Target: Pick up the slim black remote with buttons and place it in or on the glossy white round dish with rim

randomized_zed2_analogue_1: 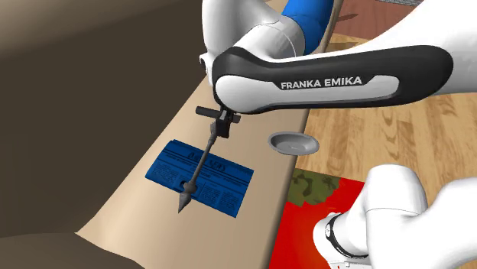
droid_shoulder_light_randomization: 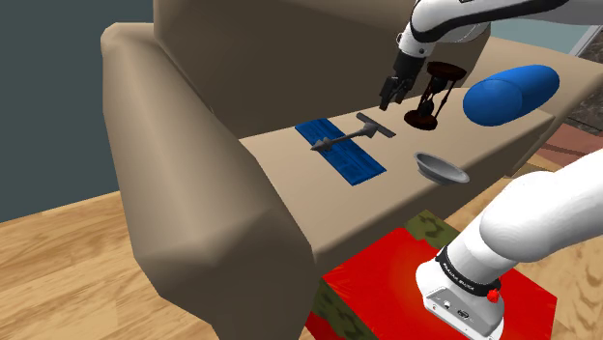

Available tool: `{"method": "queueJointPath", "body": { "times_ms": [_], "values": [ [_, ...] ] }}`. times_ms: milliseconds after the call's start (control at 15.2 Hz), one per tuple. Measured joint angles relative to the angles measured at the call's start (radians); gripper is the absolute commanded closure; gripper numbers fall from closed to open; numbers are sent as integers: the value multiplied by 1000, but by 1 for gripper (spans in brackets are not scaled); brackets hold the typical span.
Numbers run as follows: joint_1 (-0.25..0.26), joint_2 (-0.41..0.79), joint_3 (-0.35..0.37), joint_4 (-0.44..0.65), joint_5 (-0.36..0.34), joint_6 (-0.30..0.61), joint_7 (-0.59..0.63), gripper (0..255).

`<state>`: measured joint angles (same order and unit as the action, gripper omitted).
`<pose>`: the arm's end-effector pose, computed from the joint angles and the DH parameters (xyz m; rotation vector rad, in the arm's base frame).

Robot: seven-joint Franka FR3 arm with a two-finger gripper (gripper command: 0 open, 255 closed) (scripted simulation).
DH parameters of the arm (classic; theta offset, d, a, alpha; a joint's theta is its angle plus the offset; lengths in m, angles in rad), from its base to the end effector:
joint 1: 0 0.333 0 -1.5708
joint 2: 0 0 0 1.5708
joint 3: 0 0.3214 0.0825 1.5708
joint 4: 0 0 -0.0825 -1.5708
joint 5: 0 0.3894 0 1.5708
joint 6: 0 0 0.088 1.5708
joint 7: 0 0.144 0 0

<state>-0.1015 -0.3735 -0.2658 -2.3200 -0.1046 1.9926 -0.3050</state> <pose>0.4138 -0.1736 0.4500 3.1294 -0.0082 0.0533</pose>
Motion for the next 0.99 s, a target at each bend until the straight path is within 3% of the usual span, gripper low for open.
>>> {"method": "queueJointPath", "body": {
  "times_ms": [528,990],
  "values": [
    [-20,277,-117,124,97,137,-177,0],
    [-82,559,-163,313,261,185,-361,0]
  ]
}}
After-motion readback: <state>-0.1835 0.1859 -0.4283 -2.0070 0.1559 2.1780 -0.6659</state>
